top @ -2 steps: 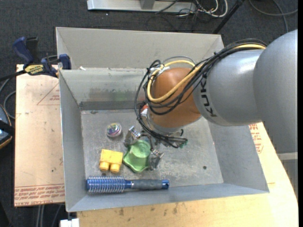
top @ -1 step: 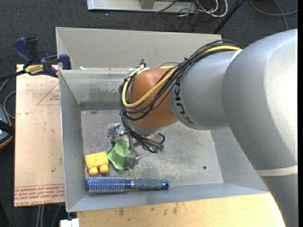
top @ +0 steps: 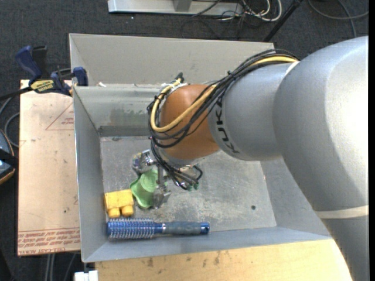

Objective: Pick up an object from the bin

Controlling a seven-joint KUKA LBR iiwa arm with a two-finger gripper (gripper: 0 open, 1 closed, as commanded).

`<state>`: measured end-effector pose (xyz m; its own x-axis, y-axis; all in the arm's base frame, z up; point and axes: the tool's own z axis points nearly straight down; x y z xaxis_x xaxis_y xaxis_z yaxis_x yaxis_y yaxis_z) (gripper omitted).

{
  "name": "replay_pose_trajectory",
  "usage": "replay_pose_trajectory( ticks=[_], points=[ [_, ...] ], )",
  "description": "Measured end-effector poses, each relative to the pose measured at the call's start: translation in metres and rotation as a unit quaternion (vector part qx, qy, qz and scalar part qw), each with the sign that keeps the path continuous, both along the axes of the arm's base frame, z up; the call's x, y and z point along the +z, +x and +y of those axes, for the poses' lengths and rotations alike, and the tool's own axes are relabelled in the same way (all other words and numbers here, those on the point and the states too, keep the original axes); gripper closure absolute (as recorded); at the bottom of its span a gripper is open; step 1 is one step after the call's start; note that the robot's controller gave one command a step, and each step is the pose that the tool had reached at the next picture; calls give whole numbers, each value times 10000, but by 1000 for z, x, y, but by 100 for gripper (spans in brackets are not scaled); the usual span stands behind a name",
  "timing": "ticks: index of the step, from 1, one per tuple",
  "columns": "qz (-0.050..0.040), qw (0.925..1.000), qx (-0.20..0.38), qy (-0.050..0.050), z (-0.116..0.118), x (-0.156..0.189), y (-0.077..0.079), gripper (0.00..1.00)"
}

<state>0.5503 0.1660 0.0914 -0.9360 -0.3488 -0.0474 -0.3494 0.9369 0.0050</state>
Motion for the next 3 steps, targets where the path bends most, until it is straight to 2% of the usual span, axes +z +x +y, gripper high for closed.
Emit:
replay_pose_trajectory(
  ticks=[1,3],
  points=[
    [-14,9998,-187,9,0,0,1,100],
    [11,9996,-290,4,0,0,0,100]
  ],
)
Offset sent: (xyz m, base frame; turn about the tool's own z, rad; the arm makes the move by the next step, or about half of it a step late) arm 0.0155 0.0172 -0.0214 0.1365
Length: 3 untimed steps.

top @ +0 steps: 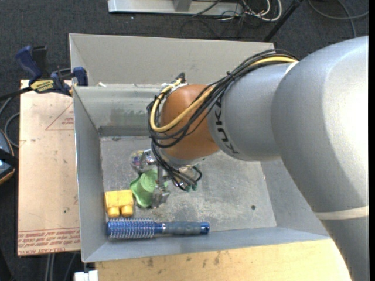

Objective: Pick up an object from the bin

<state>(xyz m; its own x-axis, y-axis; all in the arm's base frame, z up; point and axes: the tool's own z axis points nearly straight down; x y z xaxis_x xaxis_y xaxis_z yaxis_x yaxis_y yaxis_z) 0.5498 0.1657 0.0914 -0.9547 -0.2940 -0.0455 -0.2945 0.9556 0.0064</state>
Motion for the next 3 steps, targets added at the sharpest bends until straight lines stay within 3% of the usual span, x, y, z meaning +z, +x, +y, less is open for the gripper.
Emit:
replay_pose_trajectory(
  ticks=[3],
  points=[
    [7,9999,-167,6,0,0,0,100]
  ],
)
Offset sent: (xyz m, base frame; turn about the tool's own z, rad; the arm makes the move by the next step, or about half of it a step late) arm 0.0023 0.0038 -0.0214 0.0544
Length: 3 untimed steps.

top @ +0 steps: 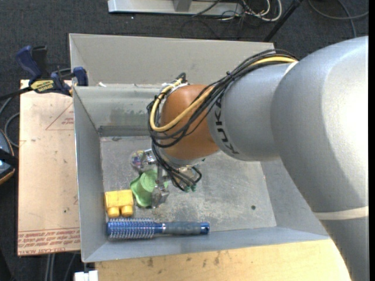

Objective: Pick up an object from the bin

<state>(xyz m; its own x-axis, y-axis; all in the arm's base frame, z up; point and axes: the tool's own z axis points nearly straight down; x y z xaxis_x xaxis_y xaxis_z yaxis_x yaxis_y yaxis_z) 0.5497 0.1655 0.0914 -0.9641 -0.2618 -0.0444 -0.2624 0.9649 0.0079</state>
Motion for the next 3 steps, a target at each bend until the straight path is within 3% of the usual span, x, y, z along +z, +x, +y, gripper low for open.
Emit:
replay_pose_trajectory(
  ticks=[3],
  points=[
    [9,9998,-174,3,-1,0,0,100]
  ],
)
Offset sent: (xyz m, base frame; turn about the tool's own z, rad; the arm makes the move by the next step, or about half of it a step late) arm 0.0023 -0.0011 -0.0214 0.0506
